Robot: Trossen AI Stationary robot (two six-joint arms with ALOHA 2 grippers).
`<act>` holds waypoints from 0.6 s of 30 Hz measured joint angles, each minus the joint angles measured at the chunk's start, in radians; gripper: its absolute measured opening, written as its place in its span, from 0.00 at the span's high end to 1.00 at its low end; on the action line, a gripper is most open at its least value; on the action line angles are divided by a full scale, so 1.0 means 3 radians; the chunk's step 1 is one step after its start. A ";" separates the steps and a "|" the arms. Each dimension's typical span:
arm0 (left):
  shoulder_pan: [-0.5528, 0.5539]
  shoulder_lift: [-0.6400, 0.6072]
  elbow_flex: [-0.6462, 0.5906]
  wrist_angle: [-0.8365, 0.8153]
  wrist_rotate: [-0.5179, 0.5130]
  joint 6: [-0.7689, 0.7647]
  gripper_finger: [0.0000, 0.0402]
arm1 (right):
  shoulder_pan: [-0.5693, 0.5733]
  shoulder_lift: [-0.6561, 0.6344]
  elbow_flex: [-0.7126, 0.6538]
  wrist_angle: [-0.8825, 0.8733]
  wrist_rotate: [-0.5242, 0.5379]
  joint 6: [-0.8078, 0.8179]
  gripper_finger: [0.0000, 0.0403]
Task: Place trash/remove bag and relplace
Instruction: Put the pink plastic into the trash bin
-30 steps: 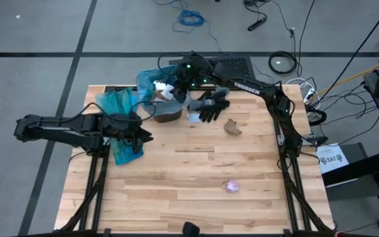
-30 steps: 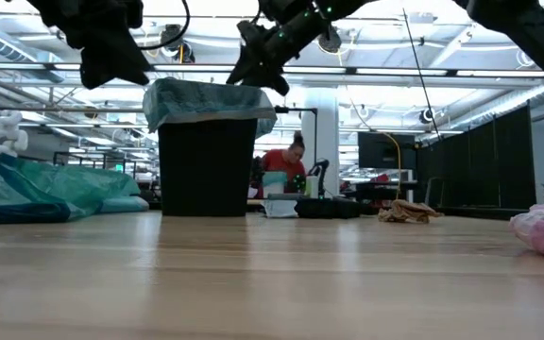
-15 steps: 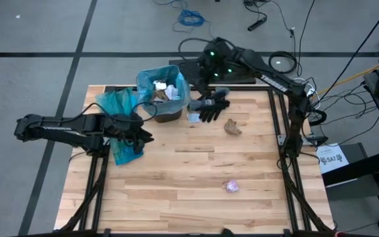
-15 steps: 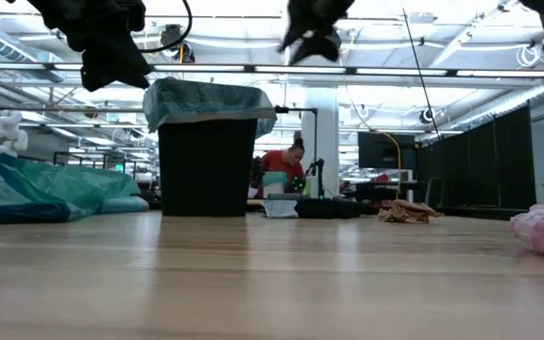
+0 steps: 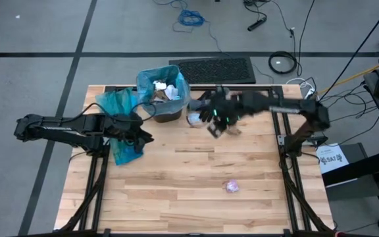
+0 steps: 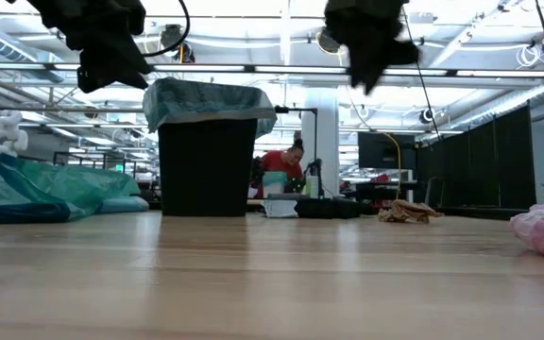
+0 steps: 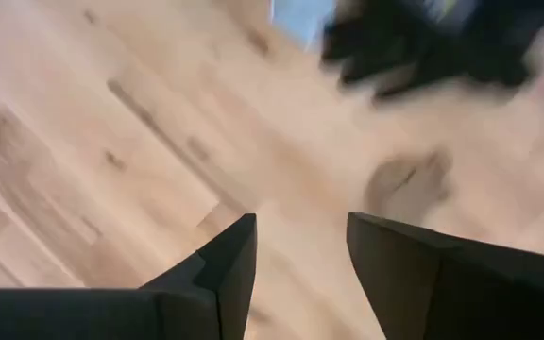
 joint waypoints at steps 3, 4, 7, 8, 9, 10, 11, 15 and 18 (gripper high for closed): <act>-0.0001 0.0000 0.0000 -0.0001 0.0152 0.0092 0.70 | 0.0364 -0.0304 -0.0689 0.0294 -0.0008 0.0820 0.61; -0.0001 0.0000 0.0000 -0.0002 0.0188 0.0097 0.70 | 0.0502 -0.0406 -0.0883 0.0411 -0.0010 0.1117 0.61; 0.0000 0.0000 0.0001 -0.0014 0.0256 0.0135 0.70 | 0.0944 -0.0624 -0.1347 0.0764 -0.0023 0.1976 0.61; -0.0001 0.0000 0.0000 -0.0017 0.0269 0.0168 0.70 | 0.1087 -0.0671 -0.1460 0.0866 -0.0023 0.2254 0.61; 0.0000 0.0000 0.0000 -0.0017 0.0270 0.0186 0.70 | 0.1228 -0.0711 -0.1549 0.0965 -0.0021 0.2528 0.61; -0.0001 0.0000 0.0000 -0.0020 0.0270 0.0189 0.70 | 0.1366 -0.0735 -0.1623 0.1061 -0.0021 0.2761 0.61; -0.0001 0.0000 0.0000 -0.0023 0.0270 0.0190 0.70 | 0.1490 -0.0744 -0.1685 0.1147 -0.0019 0.2957 0.61; -0.0001 0.0000 0.0000 -0.0024 0.0271 0.0190 0.70 | 0.1889 -0.0712 -0.1893 0.1402 -0.0013 0.3541 0.61; 0.0000 0.0000 0.0000 -0.0025 0.0274 0.0190 0.70 | 0.2079 -0.0649 -0.2021 0.1566 -0.0011 0.3844 0.58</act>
